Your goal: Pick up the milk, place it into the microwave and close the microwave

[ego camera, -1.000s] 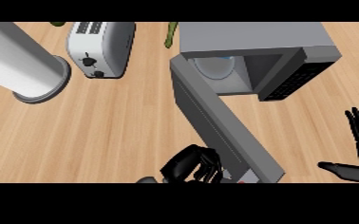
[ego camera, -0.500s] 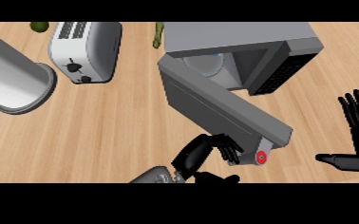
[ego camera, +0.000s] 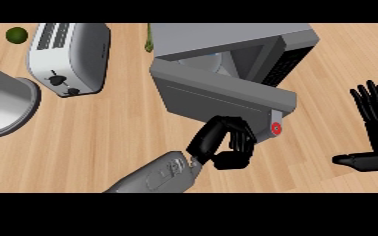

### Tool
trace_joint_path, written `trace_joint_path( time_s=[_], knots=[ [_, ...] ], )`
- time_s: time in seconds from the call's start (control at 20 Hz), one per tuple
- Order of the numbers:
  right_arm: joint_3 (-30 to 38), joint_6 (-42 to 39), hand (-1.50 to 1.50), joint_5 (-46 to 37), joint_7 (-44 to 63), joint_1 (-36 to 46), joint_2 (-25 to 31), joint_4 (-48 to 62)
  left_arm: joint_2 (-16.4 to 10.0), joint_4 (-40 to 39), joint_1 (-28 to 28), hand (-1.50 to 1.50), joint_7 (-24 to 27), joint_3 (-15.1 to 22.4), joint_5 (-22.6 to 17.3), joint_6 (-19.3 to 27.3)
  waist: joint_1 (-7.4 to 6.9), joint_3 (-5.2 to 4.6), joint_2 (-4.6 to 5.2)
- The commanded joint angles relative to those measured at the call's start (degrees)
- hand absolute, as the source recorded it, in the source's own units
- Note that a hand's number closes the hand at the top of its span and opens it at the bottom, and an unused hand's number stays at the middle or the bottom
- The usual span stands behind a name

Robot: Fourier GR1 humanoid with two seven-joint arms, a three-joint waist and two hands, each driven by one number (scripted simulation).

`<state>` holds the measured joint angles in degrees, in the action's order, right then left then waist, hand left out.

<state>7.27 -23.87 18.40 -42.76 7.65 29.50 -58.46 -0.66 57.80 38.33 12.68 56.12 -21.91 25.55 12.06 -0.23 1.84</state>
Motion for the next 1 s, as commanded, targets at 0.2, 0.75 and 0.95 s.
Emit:
trace_joint_path(
  time_s=[0.2, 0.75, 0.95],
  knots=[
    [-1.5, -4.5, -1.5, 1.5, 0.8, 3.6, 1.6, -2.9, 0.6, -3.1, 11.2, 1.5, 1.2, -3.2, -5.0, 3.8, 3.34, 0.2, 1.26],
    [-1.9, -7.0, -1.5, 5.9, 4.7, 8.2, 2.9, -5.9, 0.6, -10.7, 20.6, 1.5, 1.4, -6.3, -9.7, 5.4, 7.31, 0.43, 3.03],
    [-2.9, -8.1, -1.5, 6.6, 5.9, 9.4, 3.0, -7.0, 0.6, -12.4, 23.8, 1.5, 1.1, -7.4, -11.2, 6.4, 8.87, 0.51, 3.34]
  ],
)
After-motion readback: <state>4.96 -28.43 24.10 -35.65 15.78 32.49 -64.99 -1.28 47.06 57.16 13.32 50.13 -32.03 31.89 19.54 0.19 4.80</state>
